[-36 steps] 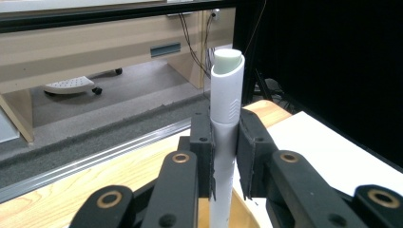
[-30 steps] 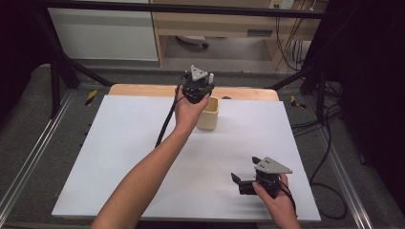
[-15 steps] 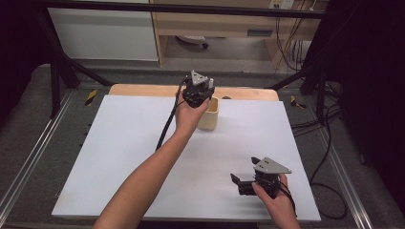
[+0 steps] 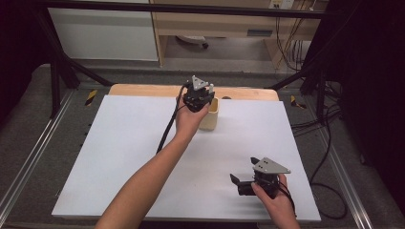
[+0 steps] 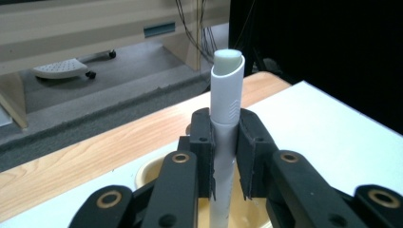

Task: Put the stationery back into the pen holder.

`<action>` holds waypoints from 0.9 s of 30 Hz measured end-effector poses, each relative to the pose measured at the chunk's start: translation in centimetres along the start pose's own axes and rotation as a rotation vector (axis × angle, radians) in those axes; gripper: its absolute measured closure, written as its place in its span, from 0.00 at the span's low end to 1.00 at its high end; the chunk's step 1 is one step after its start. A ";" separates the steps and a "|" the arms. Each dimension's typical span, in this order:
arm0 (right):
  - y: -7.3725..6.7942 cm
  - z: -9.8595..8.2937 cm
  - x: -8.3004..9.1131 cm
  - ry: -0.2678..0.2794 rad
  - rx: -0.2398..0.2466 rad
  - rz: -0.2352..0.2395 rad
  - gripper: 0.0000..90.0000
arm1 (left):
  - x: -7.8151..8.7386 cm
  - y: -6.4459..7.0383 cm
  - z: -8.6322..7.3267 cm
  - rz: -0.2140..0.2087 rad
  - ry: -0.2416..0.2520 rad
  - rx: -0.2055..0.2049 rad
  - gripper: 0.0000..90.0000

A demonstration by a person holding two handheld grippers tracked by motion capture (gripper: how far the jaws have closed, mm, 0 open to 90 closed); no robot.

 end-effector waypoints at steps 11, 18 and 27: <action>-0.2 0.0 -0.1 0.000 0.006 0.003 0.04 | 0.1 0.0 -0.9 0.002 -0.004 0.013 0.87; -0.1 0.0 0.0 0.001 0.004 0.000 0.04 | 0.4 0.0 -0.8 -0.013 -0.001 0.034 0.79; -0.3 0.0 -0.2 -0.006 0.011 0.007 0.04 | 2.3 -0.6 -0.1 -0.012 -0.002 0.068 0.37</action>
Point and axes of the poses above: each handheld gripper's, and its own axes: x roughly backward along the jaws, z roughly out of its top, y roughly to its right, the point moved 6 cm from there along -x, roughly forward along the jaws, and after that the axes turned 1 degree about y, right-handed, at the moved point
